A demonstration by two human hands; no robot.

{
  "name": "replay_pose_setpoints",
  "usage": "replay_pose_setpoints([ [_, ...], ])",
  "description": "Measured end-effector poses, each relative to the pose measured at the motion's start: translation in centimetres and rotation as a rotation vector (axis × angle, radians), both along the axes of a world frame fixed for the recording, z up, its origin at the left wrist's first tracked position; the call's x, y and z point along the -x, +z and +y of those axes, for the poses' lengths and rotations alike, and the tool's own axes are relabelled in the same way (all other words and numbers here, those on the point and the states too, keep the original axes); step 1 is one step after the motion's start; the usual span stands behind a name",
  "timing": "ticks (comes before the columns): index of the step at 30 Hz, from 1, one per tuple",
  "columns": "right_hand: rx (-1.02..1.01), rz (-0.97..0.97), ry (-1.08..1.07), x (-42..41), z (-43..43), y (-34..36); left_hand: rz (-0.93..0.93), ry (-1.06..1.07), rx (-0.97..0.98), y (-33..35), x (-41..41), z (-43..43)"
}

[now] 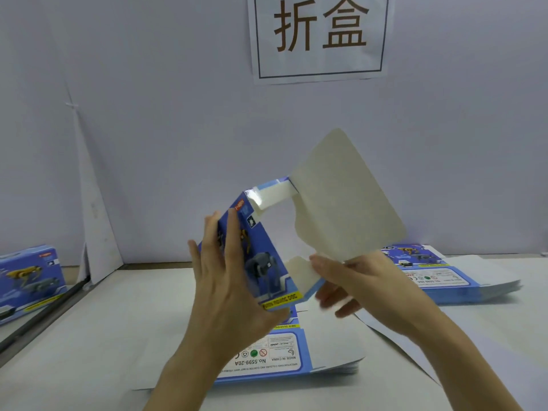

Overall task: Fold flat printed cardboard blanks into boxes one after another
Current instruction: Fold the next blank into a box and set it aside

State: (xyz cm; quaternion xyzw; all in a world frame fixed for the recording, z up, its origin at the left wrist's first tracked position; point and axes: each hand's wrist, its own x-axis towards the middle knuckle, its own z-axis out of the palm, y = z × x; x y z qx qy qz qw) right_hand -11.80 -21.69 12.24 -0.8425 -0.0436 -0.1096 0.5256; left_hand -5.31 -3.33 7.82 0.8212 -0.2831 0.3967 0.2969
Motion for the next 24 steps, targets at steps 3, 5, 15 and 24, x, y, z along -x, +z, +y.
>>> replay_pose_setpoints([
  [3,0.087,-0.344,-0.268,-0.4,-1.5,0.0,0.026,0.017,-0.11,-0.3,-0.4,0.8],
  [5,0.001,-0.509,-0.251,-0.6,-2.5,0.0,0.048,-0.016,-0.112,-0.7,-0.5,0.8],
  [15,-1.099,-0.043,-0.066,-2.8,-2.7,-2.4,0.259,-0.264,0.306,2.0,-1.5,-0.6],
  [24,-1.046,0.286,0.022,-3.0,-2.3,-2.9,0.023,-0.316,-0.049,0.3,0.0,1.4],
])
